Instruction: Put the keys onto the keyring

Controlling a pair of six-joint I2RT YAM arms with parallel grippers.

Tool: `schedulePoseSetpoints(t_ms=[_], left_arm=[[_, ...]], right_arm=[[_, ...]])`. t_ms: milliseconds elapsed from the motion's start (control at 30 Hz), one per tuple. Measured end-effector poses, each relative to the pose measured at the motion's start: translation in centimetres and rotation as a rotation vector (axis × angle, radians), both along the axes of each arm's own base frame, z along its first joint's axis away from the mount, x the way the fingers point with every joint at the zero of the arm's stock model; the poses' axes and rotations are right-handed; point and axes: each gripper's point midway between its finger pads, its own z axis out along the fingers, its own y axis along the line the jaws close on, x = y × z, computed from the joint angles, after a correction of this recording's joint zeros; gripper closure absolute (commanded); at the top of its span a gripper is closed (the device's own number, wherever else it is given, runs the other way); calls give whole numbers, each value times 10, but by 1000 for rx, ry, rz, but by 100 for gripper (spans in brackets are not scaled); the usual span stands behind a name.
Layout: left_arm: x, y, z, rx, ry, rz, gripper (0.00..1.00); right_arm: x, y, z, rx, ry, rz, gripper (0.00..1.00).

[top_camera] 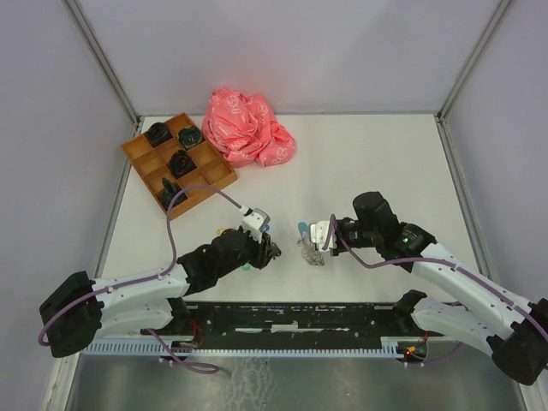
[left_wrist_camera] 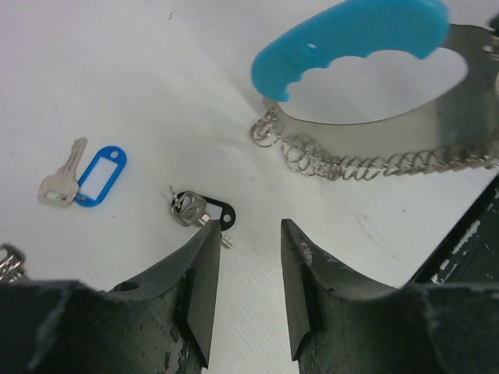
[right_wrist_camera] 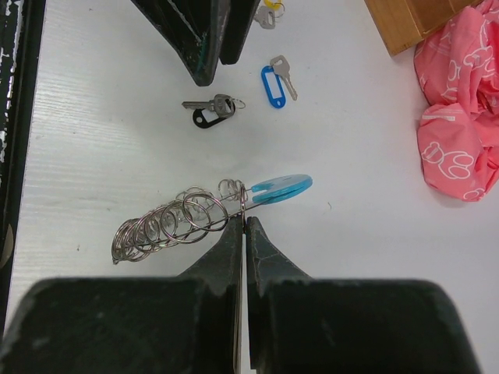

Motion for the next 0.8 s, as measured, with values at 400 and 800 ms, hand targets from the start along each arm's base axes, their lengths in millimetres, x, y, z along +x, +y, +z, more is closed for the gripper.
schedulePoseSetpoints(t_ms=[400,800], left_arm=[[29,20,-42,181,219,266,64],[57,5,-47,301,274,306,64]], right_arm=[[-1,-1,-1,-6,2,1,99],[-2,0,-1,-5,4,2,99]])
